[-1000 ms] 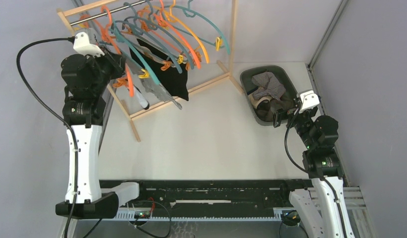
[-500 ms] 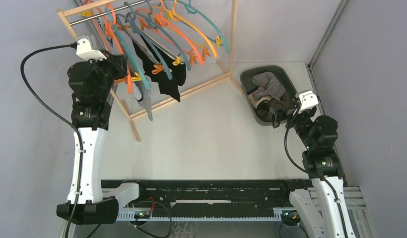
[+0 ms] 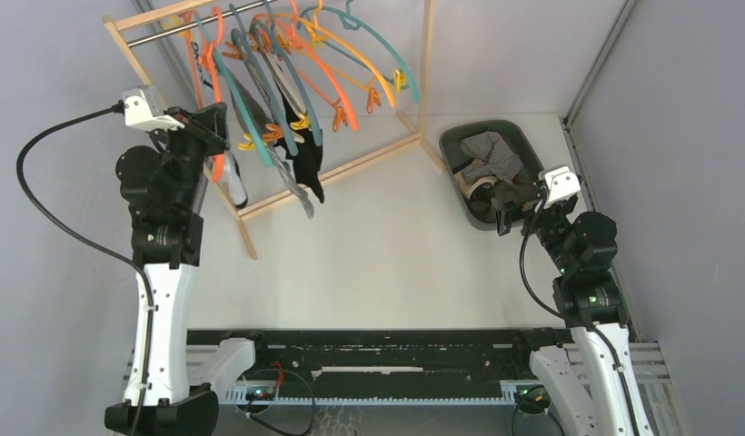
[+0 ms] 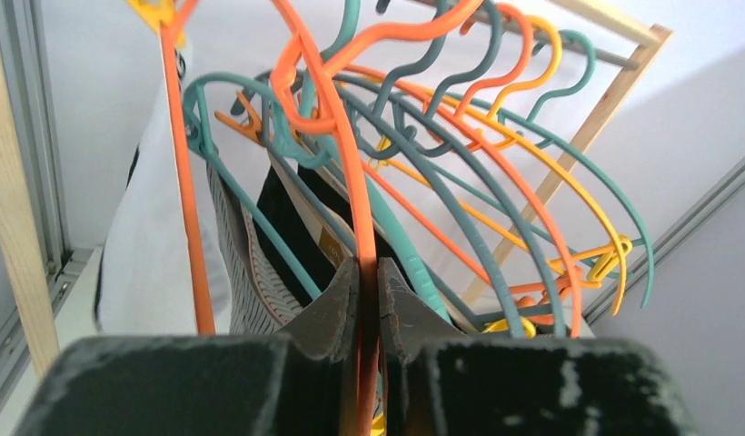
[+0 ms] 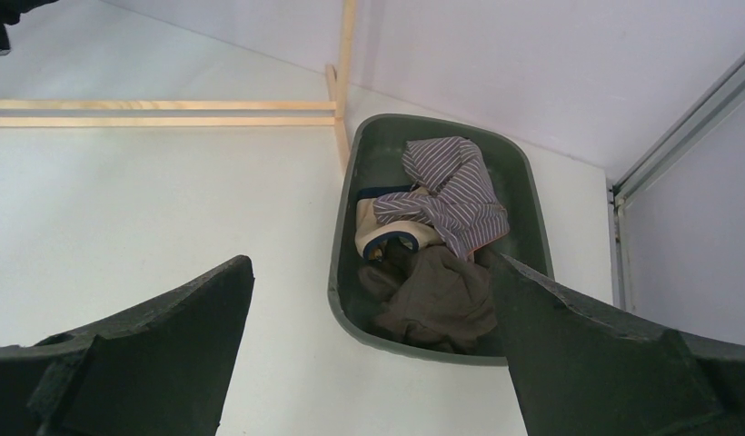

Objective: Remove the underwear clipped to the hanger
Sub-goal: Pick up the hanger from the clothesline, then remove the underwear from the hanger.

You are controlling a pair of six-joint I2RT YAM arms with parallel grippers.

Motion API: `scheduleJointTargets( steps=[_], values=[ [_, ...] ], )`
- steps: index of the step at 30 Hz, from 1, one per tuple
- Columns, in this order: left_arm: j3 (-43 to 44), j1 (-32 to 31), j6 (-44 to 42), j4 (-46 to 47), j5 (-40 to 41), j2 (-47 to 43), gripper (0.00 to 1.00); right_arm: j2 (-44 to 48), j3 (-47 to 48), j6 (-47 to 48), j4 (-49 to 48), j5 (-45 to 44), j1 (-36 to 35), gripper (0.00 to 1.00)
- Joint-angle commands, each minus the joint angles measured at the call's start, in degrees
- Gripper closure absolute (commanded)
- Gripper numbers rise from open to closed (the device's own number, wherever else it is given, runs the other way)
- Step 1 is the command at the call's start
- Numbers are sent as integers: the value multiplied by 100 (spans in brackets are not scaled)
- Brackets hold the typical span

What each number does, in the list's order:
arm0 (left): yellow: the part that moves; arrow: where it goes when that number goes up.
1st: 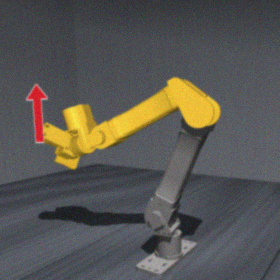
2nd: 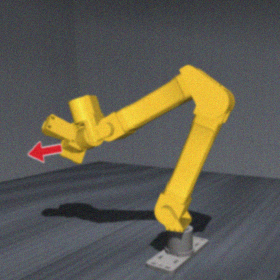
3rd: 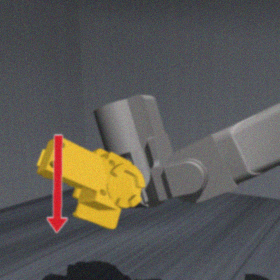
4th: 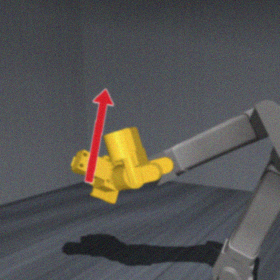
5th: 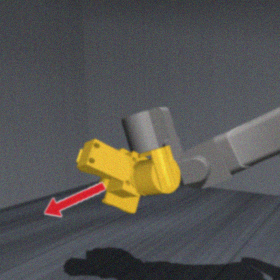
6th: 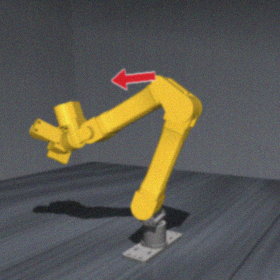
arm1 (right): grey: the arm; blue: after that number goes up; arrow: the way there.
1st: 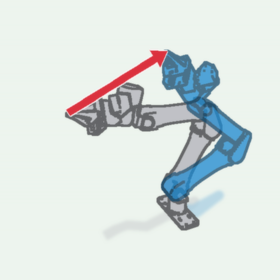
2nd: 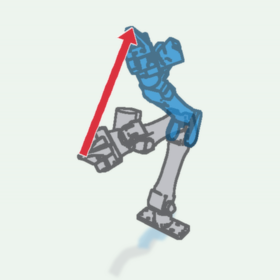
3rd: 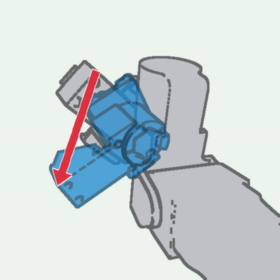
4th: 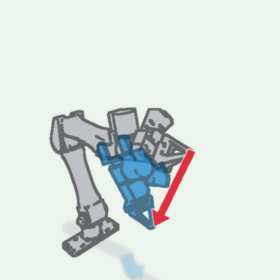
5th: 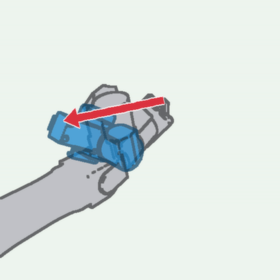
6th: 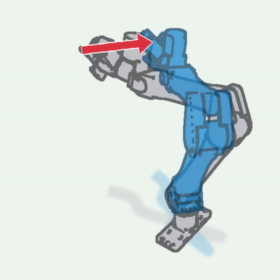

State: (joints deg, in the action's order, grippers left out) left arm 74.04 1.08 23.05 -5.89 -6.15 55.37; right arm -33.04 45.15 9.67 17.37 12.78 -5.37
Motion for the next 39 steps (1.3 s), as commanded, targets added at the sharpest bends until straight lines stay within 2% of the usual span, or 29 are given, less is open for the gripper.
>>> scheduleJointTargets(
  steps=[1, 21, 29, 39],
  values=[
    [-139, -32, 145, 615, 18, -259, 100, 44, 3, 67, -149, 14, -46, 0],
    [-619, -29, 1137, 245, 161, -1062, 100, 44, 6, 92, -140, 41, -93, 0],
    [-535, -34, 1116, -556, 304, -1552, 100, -15, 5, 113, -136, 36, -132, 0],
    [-63, -31, 552, -2248, 181, -2081, 100, -141, 5, 132, -109, 84, -152, 0]
  ],
)
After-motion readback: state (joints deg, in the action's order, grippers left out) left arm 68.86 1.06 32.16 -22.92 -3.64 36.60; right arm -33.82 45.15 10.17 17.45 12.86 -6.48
